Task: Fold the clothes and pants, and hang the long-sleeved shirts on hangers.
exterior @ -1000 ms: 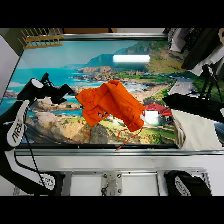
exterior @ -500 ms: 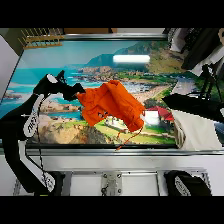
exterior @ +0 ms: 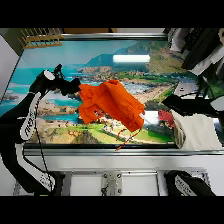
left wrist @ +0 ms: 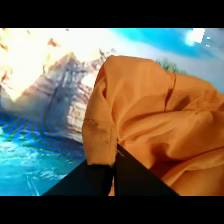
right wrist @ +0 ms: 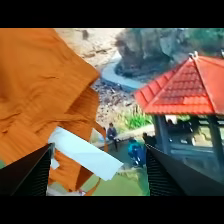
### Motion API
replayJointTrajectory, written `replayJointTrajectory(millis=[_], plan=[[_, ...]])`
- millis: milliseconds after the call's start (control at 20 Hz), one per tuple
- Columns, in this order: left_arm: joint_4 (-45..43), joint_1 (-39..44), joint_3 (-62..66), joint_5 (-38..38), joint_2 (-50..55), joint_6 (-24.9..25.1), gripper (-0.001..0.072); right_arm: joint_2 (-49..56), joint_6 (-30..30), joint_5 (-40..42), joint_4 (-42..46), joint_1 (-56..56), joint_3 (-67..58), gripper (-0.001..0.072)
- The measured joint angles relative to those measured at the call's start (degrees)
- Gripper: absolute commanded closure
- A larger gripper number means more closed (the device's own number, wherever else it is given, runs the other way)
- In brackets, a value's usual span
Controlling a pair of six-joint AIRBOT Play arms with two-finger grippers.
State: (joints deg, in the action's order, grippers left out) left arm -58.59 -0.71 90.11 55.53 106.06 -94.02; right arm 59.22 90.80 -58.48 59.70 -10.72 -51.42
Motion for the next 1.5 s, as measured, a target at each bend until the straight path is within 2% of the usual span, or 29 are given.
replayJointTrajectory(millis=[150,300,450,600,650,700,800,950,1100,1500], plan=[[0.04,-0.55,0.04,0.04,-1.33,0.42,0.0699,10.73,1.05,2.89,-3.96,0.26,-0.02,0.0107],[-0.13,-0.57,0.04,0.44,-1.81,0.46,0.0699,20.26,0.17,6.75,-13.77,1.68,-1.25,0.0107],[-0.15,-0.5,0.04,0.72,-1.92,0.57,0.0699,27.32,-1.86,8.96,-21.49,4.09,-4.24,0.0107],[-0.17,-0.48,0.04,0.87,-1.99,0.57,0.0699,32.3,-2.34,9.53,-24.81,6.62,-7.1,0.0109],[-0.17,-0.48,0.04,0.87,-1.99,0.59,0.0699,33.57,-2.38,9.79,-25.51,7.41,-7.98,0.0132],[-0.2,-0.48,0.04,0.87,-1.99,0.59,0.0699,34.73,-2.56,9.88,-25.97,8.17,-8.85,0.0288],[-0.31,-0.48,0.04,0.87,-1.99,0.59,0.0699,36.44,-3.04,9.99,-26.58,9.57,-10.4,0.0699],[-0.31,-0.74,0.35,1.29,-2.29,0.59,0.0699,37.38,-5.86,10.08,-26.49,10.6,-12.9,0.0701],[-0.33,-1.95,3.1,1.36,-5.11,1.09,0.07,34.99,-7.52,7.89,-21.73,9.99,-18.16,0.0701],[-0.28,-5.18,19.47,4.09,-27.06,5.92,0.07,14.01,-8.74,-4.37,-5.49,7.78,-40.02,0.0701]])
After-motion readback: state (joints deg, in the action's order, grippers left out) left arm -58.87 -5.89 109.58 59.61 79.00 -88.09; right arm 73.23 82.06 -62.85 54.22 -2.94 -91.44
